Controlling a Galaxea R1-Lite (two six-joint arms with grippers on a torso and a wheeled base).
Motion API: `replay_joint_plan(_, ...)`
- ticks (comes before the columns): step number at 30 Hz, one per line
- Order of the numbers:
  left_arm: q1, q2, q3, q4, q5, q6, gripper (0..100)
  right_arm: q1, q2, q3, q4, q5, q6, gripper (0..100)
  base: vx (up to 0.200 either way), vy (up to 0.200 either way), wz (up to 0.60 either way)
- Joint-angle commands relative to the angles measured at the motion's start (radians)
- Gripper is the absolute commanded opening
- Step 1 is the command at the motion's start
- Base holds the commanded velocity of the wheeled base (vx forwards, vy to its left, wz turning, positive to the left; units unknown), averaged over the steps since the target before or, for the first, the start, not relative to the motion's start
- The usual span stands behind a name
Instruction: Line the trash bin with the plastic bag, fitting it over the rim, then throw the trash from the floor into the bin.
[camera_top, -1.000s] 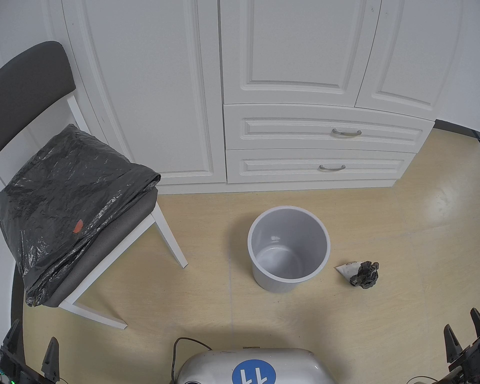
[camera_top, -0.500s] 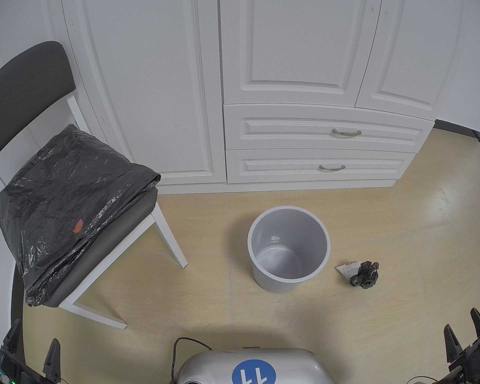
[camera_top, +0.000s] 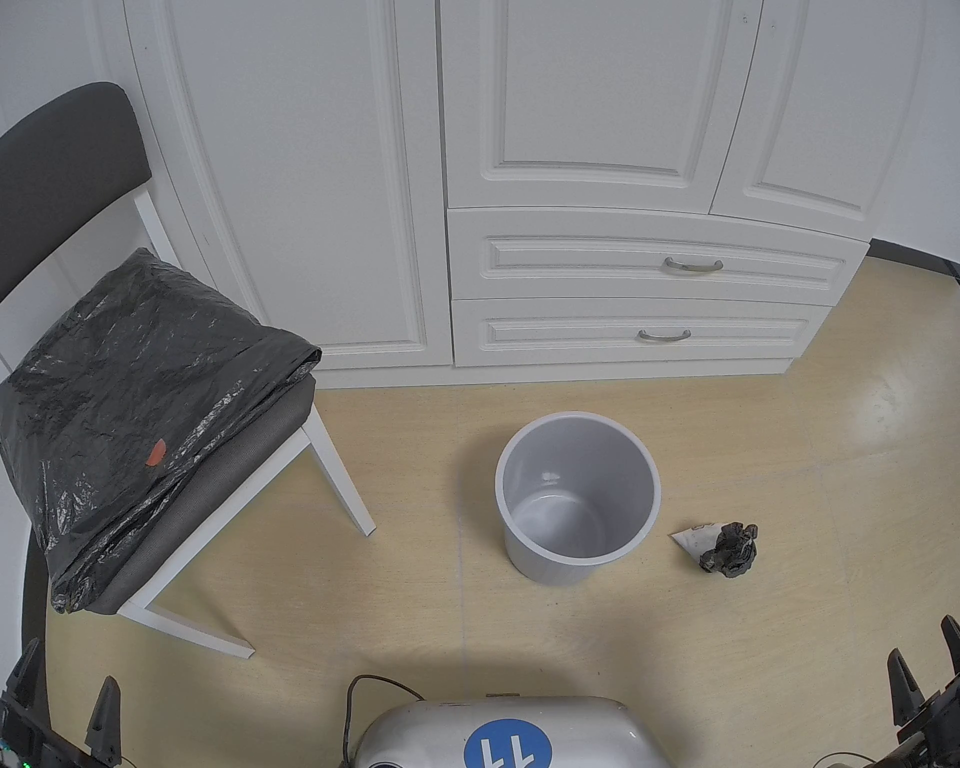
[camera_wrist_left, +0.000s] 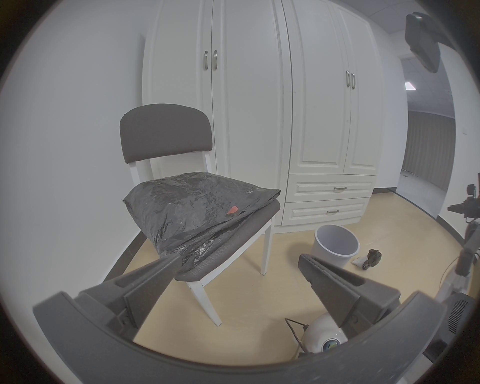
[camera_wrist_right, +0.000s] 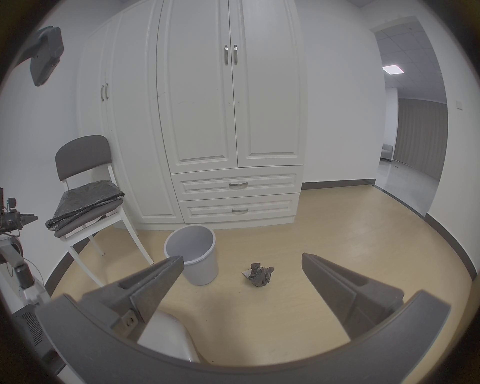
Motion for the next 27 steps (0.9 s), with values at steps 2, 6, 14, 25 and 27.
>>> replay_joint_plan(2, 0.000, -0.016, 0.018, 0.000, 0.000, 0.005, 100, -0.003, -0.015, 0.016, 0.000, -0.002, -0.003, 100, 0.000, 0.000, 0.00)
replay_joint_plan(6, 0.000, -0.016, 0.018, -0.003, -0.017, 0.028, 100, -0.003, -0.015, 0.016, 0.003, 0.013, -0.058, 100, 0.000, 0.000, 0.00)
replay_joint_plan(14, 0.000, -0.016, 0.018, -0.008, -0.022, 0.014, 100, -0.001, -0.016, 0.018, 0.000, 0.031, -0.055, 100, 0.000, 0.000, 0.00)
replay_joint_plan(25, -0.005, 0.108, -0.387, -0.021, -0.045, -0.018, 100, 0.005, -0.005, -0.104, -0.166, 0.074, -0.003, 100, 0.000, 0.000, 0.00)
replay_joint_plan(27, -0.014, 0.165, -0.490, 0.061, -0.006, -0.023, 100, -0.003, 0.027, -0.162, -0.164, 0.145, 0.055, 100, 0.000, 0.000, 0.00)
